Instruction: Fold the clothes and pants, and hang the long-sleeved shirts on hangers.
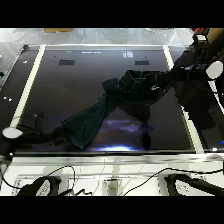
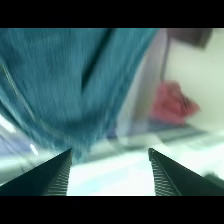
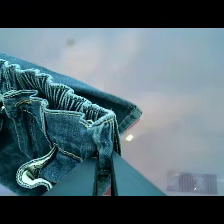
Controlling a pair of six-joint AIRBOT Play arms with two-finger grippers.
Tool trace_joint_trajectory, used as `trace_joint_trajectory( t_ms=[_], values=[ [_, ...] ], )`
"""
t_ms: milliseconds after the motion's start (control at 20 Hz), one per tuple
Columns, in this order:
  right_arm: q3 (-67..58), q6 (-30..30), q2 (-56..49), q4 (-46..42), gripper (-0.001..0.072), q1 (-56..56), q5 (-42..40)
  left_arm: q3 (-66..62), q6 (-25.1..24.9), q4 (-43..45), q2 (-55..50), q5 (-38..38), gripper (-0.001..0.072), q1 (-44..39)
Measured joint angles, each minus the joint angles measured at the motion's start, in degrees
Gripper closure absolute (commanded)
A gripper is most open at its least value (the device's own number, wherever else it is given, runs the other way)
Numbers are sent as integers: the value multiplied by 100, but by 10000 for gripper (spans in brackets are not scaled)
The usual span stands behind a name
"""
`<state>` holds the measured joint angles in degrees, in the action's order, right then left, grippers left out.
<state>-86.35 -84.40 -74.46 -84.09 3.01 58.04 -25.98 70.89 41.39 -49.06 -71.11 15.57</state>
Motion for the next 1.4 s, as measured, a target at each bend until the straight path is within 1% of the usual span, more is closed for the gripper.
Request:
trace_joint_trajectory(
  t_ms=[50, 250, 350, 750, 950, 1000, 1050, 1100, 1150, 1200, 1250, 1300, 1350, 1400],
  values=[
    [0, -11, 7, 17, 676, 31, 59, 238, 92, -59, 39, -33, 0, -92],
    [0, -28, 17, 39, 676, 101, 173, 780, 232, -146, 109, -44, 1, -352],
    [0, -31, 17, 39, 676, 111, 205, 901, 264, -162, 114, 68, 1, -415],
    [0, -37, 17, 37, 676, 122, 232, 1025, 326, -203, -111, 702, 11, -551],
    [0, -39, 17, 26, 675, 122, 227, 1029, 326, -463, -409, 1165, 15, -870],
    [0, -39, 17, 22, 676, 122, 223, 1032, 326, -518, -503, 1298, 58, -977],
    [0, -39, 15, 22, 676, 122, 214, 1032, 326, -586, -586, 1408, 171, -1067],
    [0, -39, 17, 20, 675, 122, 203, 1032, 326, -640, -669, 1513, 265, -1145],
    [0, -39, 17, 15, 675, 122, 192, 1032, 326, -721, -730, 1611, 290, -1196],
    [0, -39, 17, 11, 675, 122, 181, 1032, 326, -809, -776, 1733, 297, -1235],
    [0, -39, 17, 0, 675, 122, 157, 1029, 326, -916, -811, 1853, 359, -1263],
    [0, -39, 17, -4, 675, 122, 116, 1027, 326, -1008, -833, 1954, 525, -1281],
    [0, -39, 17, -7, 676, 122, 79, 1023, 326, -1128, -852, 2085, 661, -1296],
    [0, -39, 15, -11, 675, 122, 46, 1010, 323, -1235, -866, 2186, 667, -1309]
  ],
)
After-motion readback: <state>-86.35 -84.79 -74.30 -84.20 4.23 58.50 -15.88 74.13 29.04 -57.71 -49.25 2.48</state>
